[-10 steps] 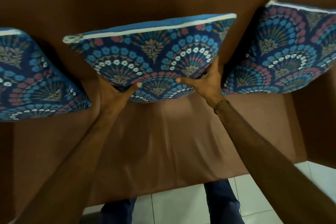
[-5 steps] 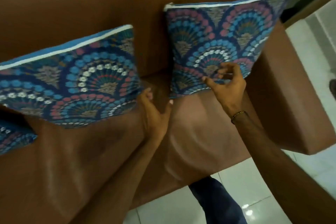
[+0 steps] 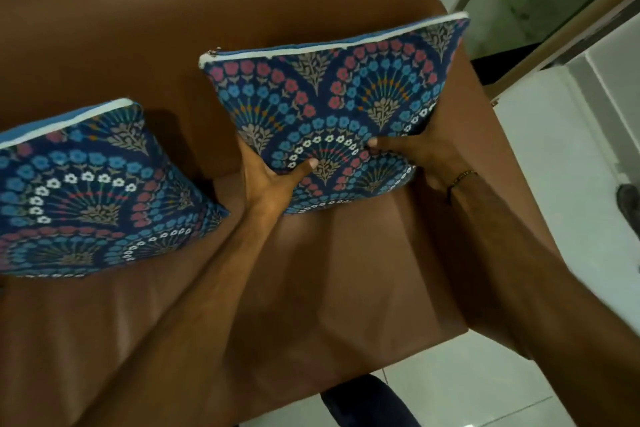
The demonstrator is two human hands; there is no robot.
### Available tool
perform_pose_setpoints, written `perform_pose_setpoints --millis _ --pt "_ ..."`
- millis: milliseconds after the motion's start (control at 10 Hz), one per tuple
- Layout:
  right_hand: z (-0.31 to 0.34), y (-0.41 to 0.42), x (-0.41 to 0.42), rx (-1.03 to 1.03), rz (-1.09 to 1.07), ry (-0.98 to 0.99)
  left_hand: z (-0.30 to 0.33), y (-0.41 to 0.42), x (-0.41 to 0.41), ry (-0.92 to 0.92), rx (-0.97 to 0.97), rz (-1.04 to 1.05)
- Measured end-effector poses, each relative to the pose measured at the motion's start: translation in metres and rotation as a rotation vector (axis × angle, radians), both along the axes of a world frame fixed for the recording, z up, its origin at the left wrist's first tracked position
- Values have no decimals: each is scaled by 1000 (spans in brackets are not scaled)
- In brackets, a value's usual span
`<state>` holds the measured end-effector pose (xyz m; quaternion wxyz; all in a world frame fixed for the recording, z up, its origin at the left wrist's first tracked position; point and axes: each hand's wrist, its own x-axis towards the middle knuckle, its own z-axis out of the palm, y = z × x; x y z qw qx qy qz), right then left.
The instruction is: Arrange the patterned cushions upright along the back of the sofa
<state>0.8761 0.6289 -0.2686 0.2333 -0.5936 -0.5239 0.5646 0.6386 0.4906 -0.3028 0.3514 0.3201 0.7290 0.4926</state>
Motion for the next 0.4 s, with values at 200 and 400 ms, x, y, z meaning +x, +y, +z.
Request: perform_pose_setpoints --millis 200,400 --pt "0 -6 1 37 -89 -10 4 -5 1 -5 -27 -55" --pt "41 -80 -34 76 -132 -208 73 -57 -24 200 -46 -8"
